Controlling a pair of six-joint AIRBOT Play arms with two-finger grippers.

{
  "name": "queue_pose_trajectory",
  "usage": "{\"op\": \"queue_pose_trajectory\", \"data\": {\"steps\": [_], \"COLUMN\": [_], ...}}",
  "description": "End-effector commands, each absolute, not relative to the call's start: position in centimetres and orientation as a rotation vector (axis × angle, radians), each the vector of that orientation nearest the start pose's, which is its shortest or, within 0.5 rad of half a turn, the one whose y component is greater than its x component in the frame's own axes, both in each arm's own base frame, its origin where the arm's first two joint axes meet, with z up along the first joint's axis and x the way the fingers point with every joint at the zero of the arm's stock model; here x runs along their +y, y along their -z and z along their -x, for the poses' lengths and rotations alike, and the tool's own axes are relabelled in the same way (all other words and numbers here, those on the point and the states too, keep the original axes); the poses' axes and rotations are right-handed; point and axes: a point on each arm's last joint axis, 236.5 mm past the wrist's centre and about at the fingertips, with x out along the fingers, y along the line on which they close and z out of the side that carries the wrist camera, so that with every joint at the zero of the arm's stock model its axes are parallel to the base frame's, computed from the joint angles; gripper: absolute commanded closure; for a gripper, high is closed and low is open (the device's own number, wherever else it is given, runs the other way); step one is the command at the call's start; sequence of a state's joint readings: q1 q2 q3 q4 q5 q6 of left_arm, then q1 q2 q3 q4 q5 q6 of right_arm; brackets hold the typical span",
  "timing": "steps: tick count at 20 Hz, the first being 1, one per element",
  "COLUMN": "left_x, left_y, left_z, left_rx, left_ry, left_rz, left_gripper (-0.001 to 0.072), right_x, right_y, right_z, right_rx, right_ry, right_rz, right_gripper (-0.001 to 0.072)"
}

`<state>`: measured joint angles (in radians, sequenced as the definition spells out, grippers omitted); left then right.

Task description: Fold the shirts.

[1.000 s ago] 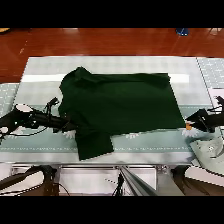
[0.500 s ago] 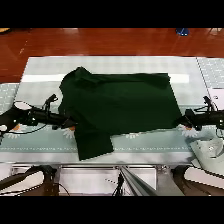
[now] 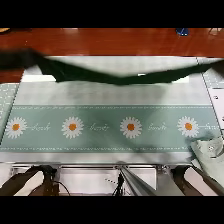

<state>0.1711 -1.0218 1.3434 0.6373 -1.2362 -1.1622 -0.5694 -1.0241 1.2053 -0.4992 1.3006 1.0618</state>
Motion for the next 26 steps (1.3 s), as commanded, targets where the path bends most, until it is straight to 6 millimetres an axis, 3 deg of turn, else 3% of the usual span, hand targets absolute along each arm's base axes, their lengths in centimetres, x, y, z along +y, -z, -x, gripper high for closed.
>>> {"op": "queue_pose_trajectory", "data": {"steps": [1,2,4,6,9,11,13,16,18,21,24,26], "left_x": [-12.4,-12.4,-12.3,-11.3,-9.9,-8.9,-8.2,-5.5,-4.3,-3.6,-4.2,-5.4], "left_y": [-47.5,-51.3,-55.8,-57.3,-55.5,-52.9,-49.5,-43.5,-40.9,-37.5,-30.8,-26.4], "left_z": [-29.7,-26.9,-21.4,-17.8,-14.0,-12.4,-11.5,-11.2,-11.6,-14.0,-18.2,-22.2], "left_rx": [0.066,-0.049,-0.191,-0.229,-0.173,-0.075,0.056,0.318,0.438,0.564,0.803,0.912], "left_ry": [0.643,0.622,0.564,0.484,0.372,0.307,0.266,0.144,0.101,0.102,0.194,0.291], "left_rz": [0.128,0.075,-0.017,0.01,-0.005,-0.006,-0.035,-0.06,-0.051,-0.017,0.072,0.165], "left_gripper": [0.0684,0.0684,0.0684,0.0684,0.0685,0.0685,0.0685,0.0685,0.0685,0.0686,0.0686,0.0686], "right_x": [1.8,2.2,2.8,2.8,2.7,3.5,4.0,2.1,2.0,2.0,1.0,-0.2], "right_y": [-42.1,-46.4,-51.7,-53.3,-52.5,-50.6,-47.4,-41.4,-38.5,-34.0,-30.5,-26.8], "right_z": [-33.1,-30.6,-25.7,-21.6,-16.8,-15.0,-14.5,-14.2,-14.3,-15.4,-19.0,-22.1], "right_rx": [0.087,-0.042,-0.201,-0.242,-0.213,-0.147,-0.019,0.242,0.384,0.633,0.819,0.975], "right_ry": [-0.377,-0.329,-0.222,-0.105,0.042,0.07,0.075,0.151,0.134,0.043,-0.052,-0.087], "right_rz": [-0.325,-0.268,-0.171,-0.151,-0.103,-0.074,-0.062,-0.061,-0.082,-0.101,-0.149,-0.176], "right_gripper": [0.0687,0.0688,0.0688,0.0688,0.0688,0.0688,0.0689,0.0689,0.0689,0.0689,0.069,0.069]}}
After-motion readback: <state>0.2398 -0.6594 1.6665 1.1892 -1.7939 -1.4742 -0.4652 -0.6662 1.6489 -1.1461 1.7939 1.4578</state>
